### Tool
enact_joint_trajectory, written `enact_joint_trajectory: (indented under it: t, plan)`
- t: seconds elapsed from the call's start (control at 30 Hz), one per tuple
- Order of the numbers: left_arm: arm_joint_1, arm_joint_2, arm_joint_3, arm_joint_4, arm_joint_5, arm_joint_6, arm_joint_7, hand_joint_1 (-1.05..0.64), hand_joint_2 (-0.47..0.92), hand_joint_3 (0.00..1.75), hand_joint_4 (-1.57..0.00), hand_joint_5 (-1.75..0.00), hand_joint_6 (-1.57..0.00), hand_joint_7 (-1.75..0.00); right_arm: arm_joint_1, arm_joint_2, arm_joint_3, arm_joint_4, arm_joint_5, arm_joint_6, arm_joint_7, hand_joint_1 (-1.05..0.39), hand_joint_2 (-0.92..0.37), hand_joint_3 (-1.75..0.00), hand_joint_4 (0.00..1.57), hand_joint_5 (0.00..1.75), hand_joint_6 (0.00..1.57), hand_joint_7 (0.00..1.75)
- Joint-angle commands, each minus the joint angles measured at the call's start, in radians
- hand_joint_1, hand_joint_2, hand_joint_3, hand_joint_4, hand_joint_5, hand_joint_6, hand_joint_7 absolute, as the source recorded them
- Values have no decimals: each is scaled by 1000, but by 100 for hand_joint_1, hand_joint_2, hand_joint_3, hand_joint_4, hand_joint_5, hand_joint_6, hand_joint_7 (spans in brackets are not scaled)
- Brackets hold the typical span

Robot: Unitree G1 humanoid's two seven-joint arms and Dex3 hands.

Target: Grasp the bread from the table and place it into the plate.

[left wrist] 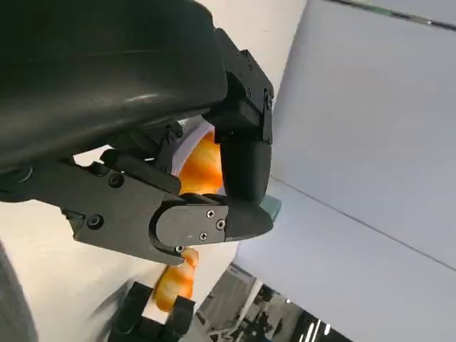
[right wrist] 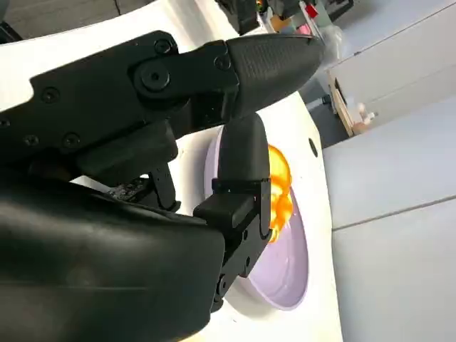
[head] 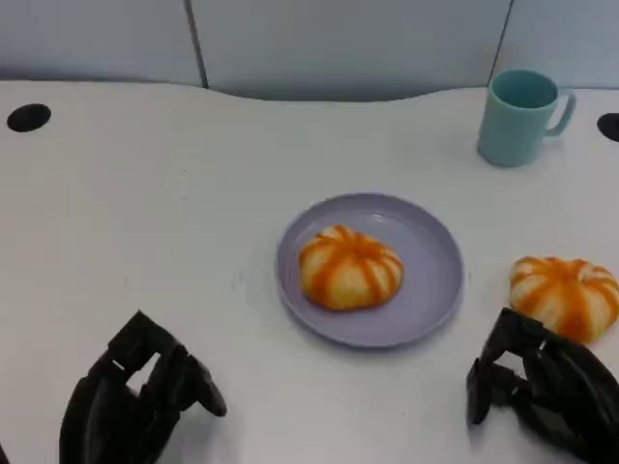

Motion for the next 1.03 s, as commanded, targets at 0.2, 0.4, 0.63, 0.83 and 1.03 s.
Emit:
enact_joint_trajectory:
  t: [0.2, 0.4, 0.63, 0.83, 1.03]
  plan:
    - [-35, 18, 18, 84, 25, -60, -46, -49, 92, 35, -82, -175, -57, -175, 4, -22, -26, 66, 9, -25, 27, -52, -92, -22, 67, 174, 58, 150]
    - [-67, 24, 25, 137, 41, -93, -58, -48, 92, 35, -83, -175, -59, -175, -15, -32, -23, 90, -4, -32, 22, -52, -92, -21, 68, 172, 59, 151]
    - [-90, 30, 33, 161, 37, -89, -65, -48, 92, 36, -83, -175, -59, -175, -24, -31, -24, 97, -3, -21, 9, -50, -92, -20, 68, 172, 57, 152]
    - [-100, 35, 39, 175, 31, -88, -81, -49, 92, 35, -81, -175, -56, -175, -30, -26, -22, 110, -8, -49, 12, -50, -92, -22, 68, 174, 58, 154]
    - [-99, 37, 50, 166, 23, -61, -71, -49, 92, 34, -81, -175, -57, -175, -33, -23, -15, 111, -11, -53, 5, -50, -92, -22, 68, 175, 56, 157]
